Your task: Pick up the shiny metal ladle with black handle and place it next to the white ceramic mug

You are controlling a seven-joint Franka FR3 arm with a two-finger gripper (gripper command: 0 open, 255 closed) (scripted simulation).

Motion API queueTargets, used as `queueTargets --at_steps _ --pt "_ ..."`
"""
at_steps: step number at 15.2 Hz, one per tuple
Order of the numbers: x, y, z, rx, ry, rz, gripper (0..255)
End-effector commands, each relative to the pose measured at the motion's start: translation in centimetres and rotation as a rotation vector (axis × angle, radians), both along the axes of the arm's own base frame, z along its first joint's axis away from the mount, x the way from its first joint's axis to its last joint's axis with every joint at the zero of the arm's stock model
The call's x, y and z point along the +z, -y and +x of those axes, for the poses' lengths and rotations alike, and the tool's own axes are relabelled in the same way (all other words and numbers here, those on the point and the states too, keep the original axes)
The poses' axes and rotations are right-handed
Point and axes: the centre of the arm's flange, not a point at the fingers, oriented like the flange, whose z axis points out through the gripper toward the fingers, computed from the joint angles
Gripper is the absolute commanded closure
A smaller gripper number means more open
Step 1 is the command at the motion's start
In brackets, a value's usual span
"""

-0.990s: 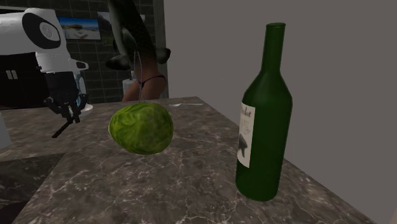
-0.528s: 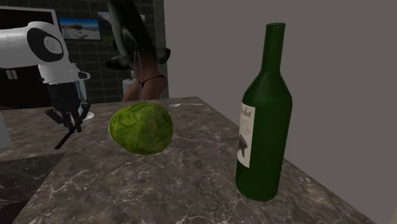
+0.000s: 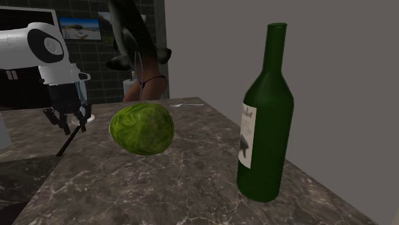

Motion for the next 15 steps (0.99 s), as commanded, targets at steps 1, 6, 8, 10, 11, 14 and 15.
queueTargets --at_steps 1,6,8,10,11,14,15 --pt "0.0 0.0 0.0 0.0 0.0 0.0 0" --pt "1.3 -0.2 0.0 0.0 0.0 0.0 0" --pt "3.9 -0.6 0.1 0.0 0.0 0.0 0" --pt "4.9 -0.7 0.2 0.0 0.0 0.0 0" --pt "4.9 -0.7 0.2 0.0 0.0 0.0 0" --pt "4.9 -0.7 0.2 0.0 0.0 0.0 0" --pt "4.9 -0.7 0.2 0.0 0.0 0.0 0"
